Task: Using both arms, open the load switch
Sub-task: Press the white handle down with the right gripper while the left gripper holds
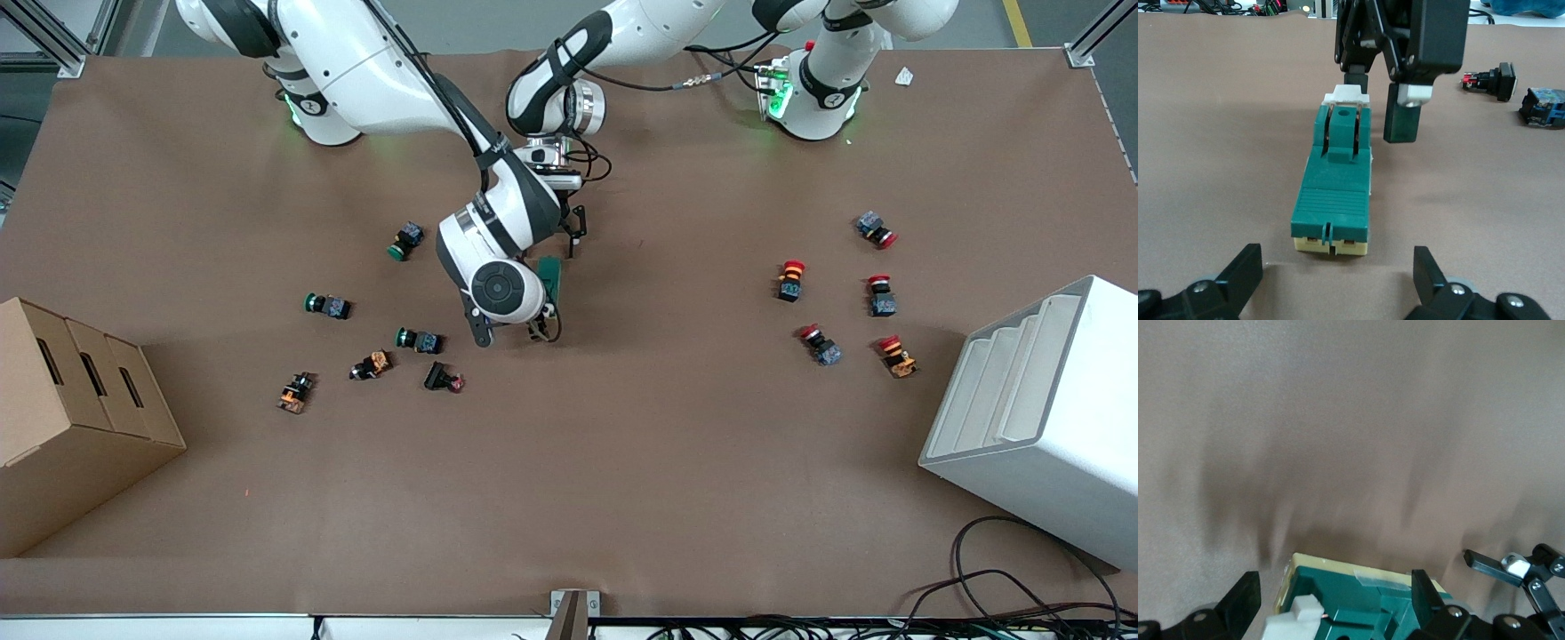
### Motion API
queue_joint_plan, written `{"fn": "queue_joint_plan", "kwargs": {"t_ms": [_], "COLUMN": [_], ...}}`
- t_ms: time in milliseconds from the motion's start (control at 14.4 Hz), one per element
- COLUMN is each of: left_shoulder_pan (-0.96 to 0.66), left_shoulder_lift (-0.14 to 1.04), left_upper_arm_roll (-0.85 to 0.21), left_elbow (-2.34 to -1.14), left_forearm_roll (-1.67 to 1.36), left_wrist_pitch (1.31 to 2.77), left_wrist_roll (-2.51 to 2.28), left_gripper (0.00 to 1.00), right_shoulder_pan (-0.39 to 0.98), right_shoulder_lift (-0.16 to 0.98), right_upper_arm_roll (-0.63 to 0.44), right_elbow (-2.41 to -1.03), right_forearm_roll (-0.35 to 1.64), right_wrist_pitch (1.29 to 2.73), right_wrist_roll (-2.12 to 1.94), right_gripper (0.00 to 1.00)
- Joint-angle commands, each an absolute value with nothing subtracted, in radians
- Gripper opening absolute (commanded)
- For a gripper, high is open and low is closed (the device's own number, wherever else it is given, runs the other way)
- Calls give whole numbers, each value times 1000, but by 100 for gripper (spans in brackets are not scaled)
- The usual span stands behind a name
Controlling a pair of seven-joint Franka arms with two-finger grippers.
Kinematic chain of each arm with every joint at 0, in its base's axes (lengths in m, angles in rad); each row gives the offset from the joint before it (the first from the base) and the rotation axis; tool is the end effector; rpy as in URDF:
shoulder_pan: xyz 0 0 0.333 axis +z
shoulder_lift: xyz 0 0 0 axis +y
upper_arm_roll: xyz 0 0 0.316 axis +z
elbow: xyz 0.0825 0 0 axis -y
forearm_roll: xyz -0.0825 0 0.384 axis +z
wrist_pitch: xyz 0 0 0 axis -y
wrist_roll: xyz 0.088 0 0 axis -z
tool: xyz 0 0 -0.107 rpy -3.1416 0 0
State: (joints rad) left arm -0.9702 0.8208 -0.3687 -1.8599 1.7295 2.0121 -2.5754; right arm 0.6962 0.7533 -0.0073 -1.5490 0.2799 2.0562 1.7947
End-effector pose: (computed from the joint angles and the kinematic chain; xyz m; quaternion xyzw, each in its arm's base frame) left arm 0.1971 -0.5719 0.0867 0.8753 0.0009 0.4828 0.0275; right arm 0.5135 0.4428 0.1882 0.7951 -0.5836 -0.1451 0.0788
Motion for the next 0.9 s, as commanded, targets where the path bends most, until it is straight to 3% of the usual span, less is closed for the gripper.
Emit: {"fn": "queue_joint_plan", "kwargs": {"t_ms": [0,277,832], "left_shoulder_pan": [-991,-996,-1002], "left_shoulder_lift": [853,861,867], "left_upper_arm_roll": [-367,-365,-364], "left_elbow": [-1855,-1855,-1858], "left_forearm_roll": [1740,1740,1740], "left_wrist_pitch": [2010,2008,1973], "left_wrist_roll": [-2605,-2606,-2615], "left_gripper": [100,100,100], "right_shoulder_pan": [709,707,710], "right_shoulder_lift": [744,736,732], "right_upper_arm_roll": [-15,3,29], "right_elbow": [-1519,-1442,-1442], "right_forearm_roll": [302,304,304], "right_wrist_pitch": [1946,1774,1734], "right_wrist_roll": [1821,1847,1870], "right_gripper": [100,100,100]}}
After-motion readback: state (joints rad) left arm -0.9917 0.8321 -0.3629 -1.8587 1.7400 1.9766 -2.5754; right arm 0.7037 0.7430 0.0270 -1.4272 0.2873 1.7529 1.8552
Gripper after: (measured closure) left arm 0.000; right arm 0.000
